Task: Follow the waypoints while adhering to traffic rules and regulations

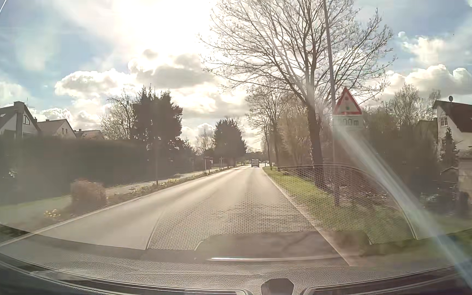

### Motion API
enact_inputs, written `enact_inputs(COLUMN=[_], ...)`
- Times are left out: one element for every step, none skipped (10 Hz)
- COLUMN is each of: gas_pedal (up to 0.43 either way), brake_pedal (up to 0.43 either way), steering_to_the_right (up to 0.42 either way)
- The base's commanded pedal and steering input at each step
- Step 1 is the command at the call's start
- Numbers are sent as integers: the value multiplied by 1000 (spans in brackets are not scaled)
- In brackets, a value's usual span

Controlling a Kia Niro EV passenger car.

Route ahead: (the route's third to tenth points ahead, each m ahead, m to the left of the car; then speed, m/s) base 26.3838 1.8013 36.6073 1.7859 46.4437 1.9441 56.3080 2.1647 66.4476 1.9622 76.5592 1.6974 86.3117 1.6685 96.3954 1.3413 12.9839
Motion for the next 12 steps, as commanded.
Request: enact_inputs(gas_pedal=[47,47,47,47,47,47,47,47,47,47,47,47], brake_pedal=[0,0,0,0,0,0,0,0,0,0,0,0], steering_to_the_right=[-1,-2,-2,-1,-1,-1,-1,-1,-1,-1,-1,-1])
